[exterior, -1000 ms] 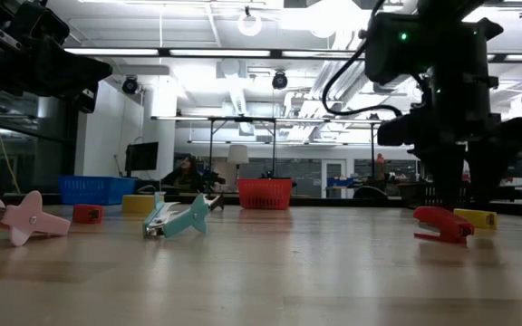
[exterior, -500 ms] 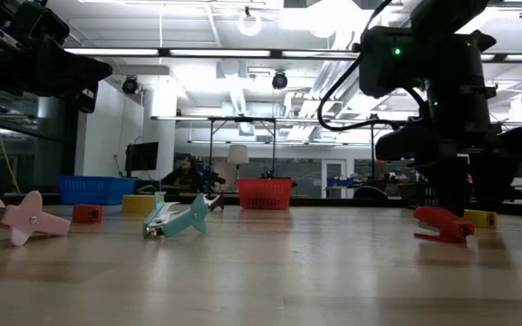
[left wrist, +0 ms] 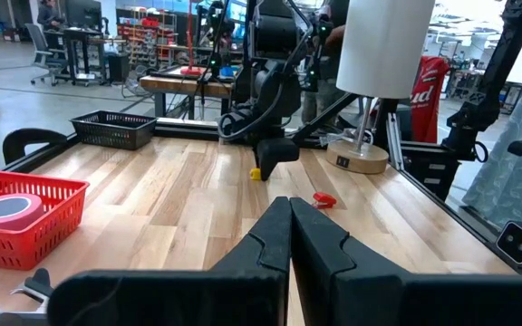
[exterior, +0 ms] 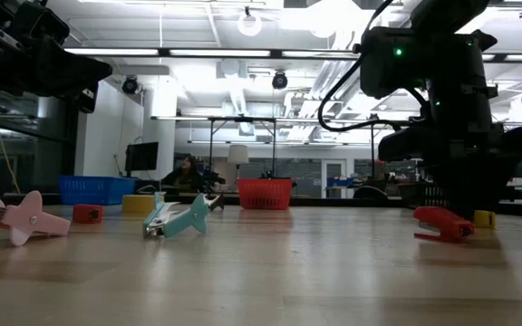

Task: Pick and place Stapler, Stapler remover, tape
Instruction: Put the yellow stapler into the black bin

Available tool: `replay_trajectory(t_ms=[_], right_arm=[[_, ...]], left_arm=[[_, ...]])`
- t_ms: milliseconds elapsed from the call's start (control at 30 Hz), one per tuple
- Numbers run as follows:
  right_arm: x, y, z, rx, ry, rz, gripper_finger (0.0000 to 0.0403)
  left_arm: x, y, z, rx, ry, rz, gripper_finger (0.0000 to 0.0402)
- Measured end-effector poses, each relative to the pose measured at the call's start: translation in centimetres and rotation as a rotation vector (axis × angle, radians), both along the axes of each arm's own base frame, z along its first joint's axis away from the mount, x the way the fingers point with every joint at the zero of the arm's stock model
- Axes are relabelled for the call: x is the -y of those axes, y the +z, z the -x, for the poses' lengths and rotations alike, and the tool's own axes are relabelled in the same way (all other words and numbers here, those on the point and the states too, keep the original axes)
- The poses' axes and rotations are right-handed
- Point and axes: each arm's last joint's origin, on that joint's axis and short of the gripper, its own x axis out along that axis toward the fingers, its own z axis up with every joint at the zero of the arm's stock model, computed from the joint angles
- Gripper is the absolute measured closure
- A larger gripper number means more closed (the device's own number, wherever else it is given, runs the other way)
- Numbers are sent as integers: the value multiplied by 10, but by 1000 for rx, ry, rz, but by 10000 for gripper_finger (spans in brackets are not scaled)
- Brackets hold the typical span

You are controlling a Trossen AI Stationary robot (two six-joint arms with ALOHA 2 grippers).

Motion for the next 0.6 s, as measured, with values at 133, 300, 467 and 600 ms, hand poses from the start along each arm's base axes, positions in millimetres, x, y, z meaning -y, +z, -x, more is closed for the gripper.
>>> replay_trajectory(t_ms=[133, 300, 467, 600], right_arm=[[0, 0, 0, 2, 25, -1, 339], [-3, 0, -1, 15, 41, 11, 348], [-6, 1, -1, 32, 51, 27, 345], [-4, 8, -1, 77, 48, 76, 349]], left_arm=[[0, 0, 0, -1, 0, 0, 401], [0, 0, 0, 0, 0, 0, 401], [0, 0, 0, 0, 0, 0, 401], [0, 0, 0, 0, 0, 0, 401]])
